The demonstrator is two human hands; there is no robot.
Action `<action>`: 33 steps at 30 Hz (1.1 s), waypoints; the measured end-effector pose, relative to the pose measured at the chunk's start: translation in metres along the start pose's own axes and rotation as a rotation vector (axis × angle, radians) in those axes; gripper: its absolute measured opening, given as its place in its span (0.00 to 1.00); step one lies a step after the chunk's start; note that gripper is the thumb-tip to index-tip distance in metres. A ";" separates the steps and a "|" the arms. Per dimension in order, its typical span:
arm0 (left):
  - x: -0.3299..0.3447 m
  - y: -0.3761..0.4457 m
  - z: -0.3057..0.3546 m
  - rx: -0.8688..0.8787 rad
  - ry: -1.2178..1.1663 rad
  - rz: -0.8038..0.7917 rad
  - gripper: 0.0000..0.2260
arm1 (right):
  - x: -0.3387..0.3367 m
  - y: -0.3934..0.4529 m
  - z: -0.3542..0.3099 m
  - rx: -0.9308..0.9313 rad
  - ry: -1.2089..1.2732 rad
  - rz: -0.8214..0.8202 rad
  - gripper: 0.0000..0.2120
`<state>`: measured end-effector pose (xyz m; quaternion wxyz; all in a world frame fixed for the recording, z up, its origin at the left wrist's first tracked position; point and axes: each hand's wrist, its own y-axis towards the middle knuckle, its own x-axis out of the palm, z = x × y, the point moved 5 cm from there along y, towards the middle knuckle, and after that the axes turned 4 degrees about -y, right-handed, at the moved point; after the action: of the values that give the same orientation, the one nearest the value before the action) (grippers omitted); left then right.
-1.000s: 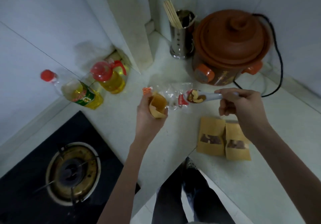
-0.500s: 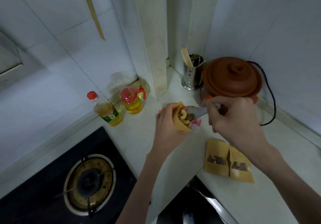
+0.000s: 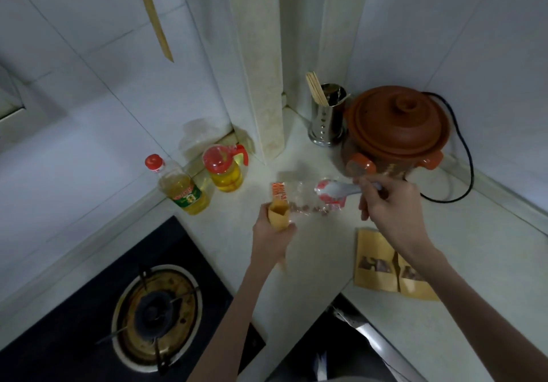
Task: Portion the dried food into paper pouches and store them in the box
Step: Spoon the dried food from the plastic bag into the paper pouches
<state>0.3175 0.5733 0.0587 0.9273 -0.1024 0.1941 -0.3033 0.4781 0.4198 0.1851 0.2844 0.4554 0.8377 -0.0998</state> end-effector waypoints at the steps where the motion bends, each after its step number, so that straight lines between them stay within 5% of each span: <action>1: -0.001 0.004 -0.017 -0.071 0.013 -0.004 0.18 | 0.005 0.001 0.023 0.078 0.001 -0.001 0.09; 8: -0.004 0.041 -0.064 -0.264 0.026 0.019 0.17 | 0.018 0.014 0.132 0.291 -0.161 0.047 0.10; 21: 0.035 0.121 -0.065 -0.457 -0.032 -0.054 0.26 | 0.090 0.061 0.174 0.319 -0.137 -0.157 0.10; 26: 0.040 0.126 -0.063 -0.519 -0.108 -0.069 0.09 | 0.093 0.064 0.157 0.351 0.010 -0.172 0.10; 33: 0.033 0.122 -0.033 -0.267 -0.286 -0.082 0.14 | 0.057 0.060 0.125 0.277 0.092 -0.052 0.08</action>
<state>0.3915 0.6478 -0.0185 0.9105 -0.2743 0.0948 -0.2945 0.5516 0.4409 0.0555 0.1777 0.4724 0.8396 -0.2008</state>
